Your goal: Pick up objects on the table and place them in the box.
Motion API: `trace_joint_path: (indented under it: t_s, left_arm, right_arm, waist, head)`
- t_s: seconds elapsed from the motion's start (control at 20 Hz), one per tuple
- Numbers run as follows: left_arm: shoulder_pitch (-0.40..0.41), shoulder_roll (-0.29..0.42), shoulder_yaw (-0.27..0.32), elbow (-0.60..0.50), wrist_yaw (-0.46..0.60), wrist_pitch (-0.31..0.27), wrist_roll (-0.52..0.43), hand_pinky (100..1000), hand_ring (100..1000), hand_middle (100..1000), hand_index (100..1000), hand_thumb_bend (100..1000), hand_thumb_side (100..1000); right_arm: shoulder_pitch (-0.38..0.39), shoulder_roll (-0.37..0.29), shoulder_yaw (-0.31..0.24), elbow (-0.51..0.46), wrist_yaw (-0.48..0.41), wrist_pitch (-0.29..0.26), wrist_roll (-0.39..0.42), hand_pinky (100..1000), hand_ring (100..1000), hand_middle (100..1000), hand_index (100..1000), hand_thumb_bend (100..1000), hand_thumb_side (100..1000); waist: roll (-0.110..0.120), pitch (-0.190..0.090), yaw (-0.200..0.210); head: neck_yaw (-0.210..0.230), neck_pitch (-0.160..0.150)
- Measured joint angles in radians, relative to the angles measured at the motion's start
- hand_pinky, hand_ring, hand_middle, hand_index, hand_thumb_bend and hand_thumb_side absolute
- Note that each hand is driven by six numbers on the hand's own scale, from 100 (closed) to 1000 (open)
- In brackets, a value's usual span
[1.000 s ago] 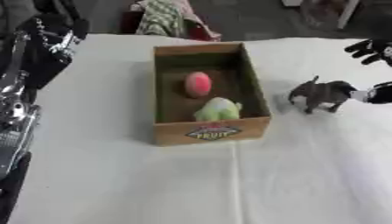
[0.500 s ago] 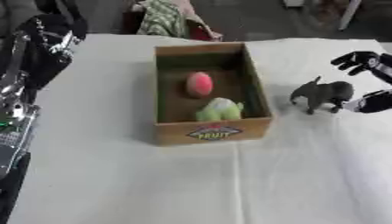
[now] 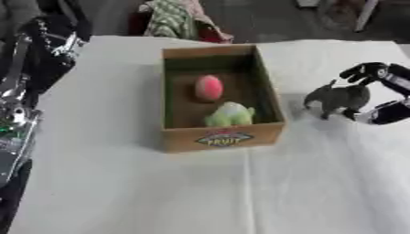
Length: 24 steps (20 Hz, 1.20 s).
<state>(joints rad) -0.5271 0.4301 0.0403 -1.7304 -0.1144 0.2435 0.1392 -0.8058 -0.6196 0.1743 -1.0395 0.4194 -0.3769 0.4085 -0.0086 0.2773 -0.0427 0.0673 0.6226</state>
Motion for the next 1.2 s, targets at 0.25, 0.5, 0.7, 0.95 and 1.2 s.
trace_joint_path:
  t_s: [0.25, 0.5, 0.7, 0.95, 1.2]
  left_arm:
    - [0.000, 0.000, 0.000, 0.000, 0.000, -0.001, -0.002, 597, 588, 589, 767, 570, 617]
    - [0.001, -0.002, 0.000, 0.000, 0.000, -0.001, -0.003, 598, 588, 589, 767, 566, 614]
    - [0.003, -0.008, 0.000, 0.000, 0.000, -0.001, -0.003, 598, 587, 593, 767, 564, 613]
    - [0.005, -0.008, 0.000, 0.000, 0.000, -0.001, -0.003, 598, 586, 593, 767, 554, 608]
    - [0.006, -0.008, 0.001, 0.000, 0.000, 0.001, -0.004, 599, 586, 593, 763, 549, 606]
  right_arm:
    - [0.011, -0.001, 0.002, -0.004, 0.000, 0.008, 0.023, 746, 765, 761, 834, 319, 100]
    - [0.014, -0.001, 0.001, -0.004, 0.001, 0.017, 0.033, 697, 698, 695, 773, 271, 100]
    - [0.015, -0.001, -0.001, -0.005, 0.009, 0.022, 0.032, 618, 570, 588, 696, 226, 100]
    - [0.015, -0.001, -0.003, -0.006, 0.008, 0.027, 0.008, 490, 374, 388, 531, 186, 100]
    - [0.019, -0.007, -0.008, -0.030, -0.038, 0.043, 0.014, 460, 318, 329, 489, 196, 100]
  waist:
    - [0.000, 0.000, 0.000]
    - [0.000, 0.000, 0.001]
    - [0.000, 0.000, 0.002]
    - [-0.001, 0.000, 0.002]
    - [-0.004, 0.000, 0.003]
  head:
    - [0.000, 0.000]
    - [-0.001, 0.000]
    - [-0.002, 0.000]
    - [-0.003, 0.000]
    - [-0.003, 0.000]
